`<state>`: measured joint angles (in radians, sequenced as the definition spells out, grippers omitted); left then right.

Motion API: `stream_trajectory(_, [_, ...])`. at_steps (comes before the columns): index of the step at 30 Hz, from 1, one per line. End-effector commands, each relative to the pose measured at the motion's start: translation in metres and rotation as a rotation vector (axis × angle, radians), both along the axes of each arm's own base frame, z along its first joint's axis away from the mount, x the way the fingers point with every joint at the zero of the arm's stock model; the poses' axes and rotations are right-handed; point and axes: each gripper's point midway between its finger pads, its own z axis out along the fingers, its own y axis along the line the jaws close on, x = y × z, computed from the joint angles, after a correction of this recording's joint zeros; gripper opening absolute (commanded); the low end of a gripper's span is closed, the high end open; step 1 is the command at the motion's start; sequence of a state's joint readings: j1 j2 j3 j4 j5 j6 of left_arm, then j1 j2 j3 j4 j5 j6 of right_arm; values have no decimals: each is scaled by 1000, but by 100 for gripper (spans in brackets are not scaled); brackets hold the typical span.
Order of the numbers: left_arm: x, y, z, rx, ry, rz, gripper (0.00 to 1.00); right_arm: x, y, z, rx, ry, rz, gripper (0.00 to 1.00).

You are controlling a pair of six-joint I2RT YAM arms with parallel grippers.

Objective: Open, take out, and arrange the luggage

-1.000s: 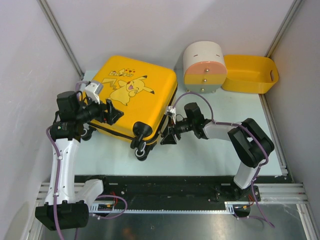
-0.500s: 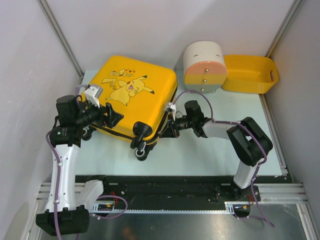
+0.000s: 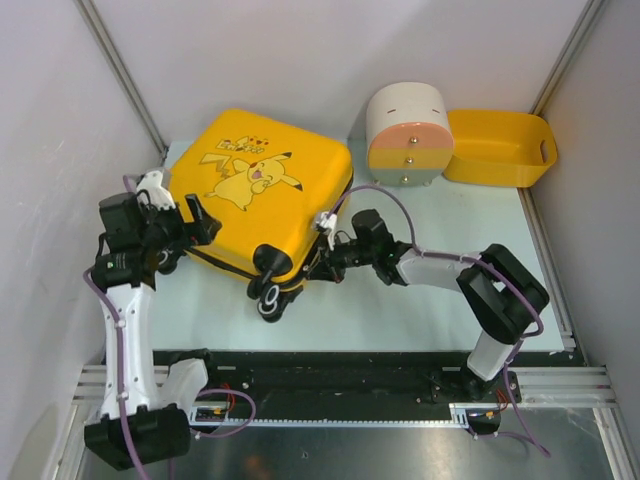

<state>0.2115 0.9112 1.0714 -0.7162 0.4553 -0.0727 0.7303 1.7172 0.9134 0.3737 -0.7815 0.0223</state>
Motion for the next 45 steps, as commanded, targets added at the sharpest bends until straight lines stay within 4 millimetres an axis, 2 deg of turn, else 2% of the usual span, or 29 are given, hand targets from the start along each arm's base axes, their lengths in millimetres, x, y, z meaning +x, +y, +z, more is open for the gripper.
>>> stream_trajectory(1, [23,16,-23,-83,123,47,94,-3,52,42,90,-211,-8,0])
stream_trajectory(3, [38,16,-23,-52,120,-29,93,0,66,49,106,-241,-21,0])
stream_trajectory(4, [47,16,-32,-64,153,-62,92,-9,75,51,114,-249,-7,0])
stream_trajectory(5, [51,16,-33,-56,154,-91,92,-5,81,55,119,-268,-36,0])
stream_trajectory(7, [58,13,-18,-14,100,-167,95,-3,90,62,128,-292,-53,0])
stream_trajectory(9, [55,5,5,21,21,-248,99,3,90,63,107,-316,-87,0])
stream_trajectory(12, [27,-12,21,102,-41,-360,100,26,76,54,46,-324,-162,0])
stream_trajectory(15, [-9,-33,6,152,-18,-476,100,45,60,45,4,-303,-212,0])
stream_trajectory(16, [-25,-45,-5,152,21,-536,99,49,58,43,-1,-300,-218,0])
stream_trajectory(18, [-48,-59,-24,195,43,-617,99,53,57,41,0,-300,-223,0])
stream_trajectory(20, [-60,-63,-42,224,79,-648,98,52,60,43,19,-305,-215,0])
stream_trajectory(22, [-66,-67,-51,253,92,-676,98,47,67,46,35,-313,-200,0])
stream_trajectory(27, [-67,-70,-59,293,124,-695,95,40,85,54,67,-340,-174,0])
stream_trajectory(31, [-66,-62,-76,383,172,-689,91,41,95,58,82,-346,-181,0])
stream_trajectory(34, [-64,-57,-83,423,185,-682,81,41,99,59,88,-348,-184,0])
stream_trajectory(37, [-60,-47,-86,478,189,-654,65,40,99,60,85,-346,-185,0])
stream_trajectory(38, [-59,-42,-89,506,200,-644,57,42,98,60,81,-346,-189,0])
stream_trajectory(40, [-57,-36,-93,536,209,-623,54,43,94,58,66,-345,-189,0])
stream_trajectory(43, [-60,-31,-100,554,222,-621,38,51,85,54,40,-341,-204,0])
stream_trajectory(45, [-63,-26,-104,579,227,-618,14,60,76,54,21,-337,-221,0])
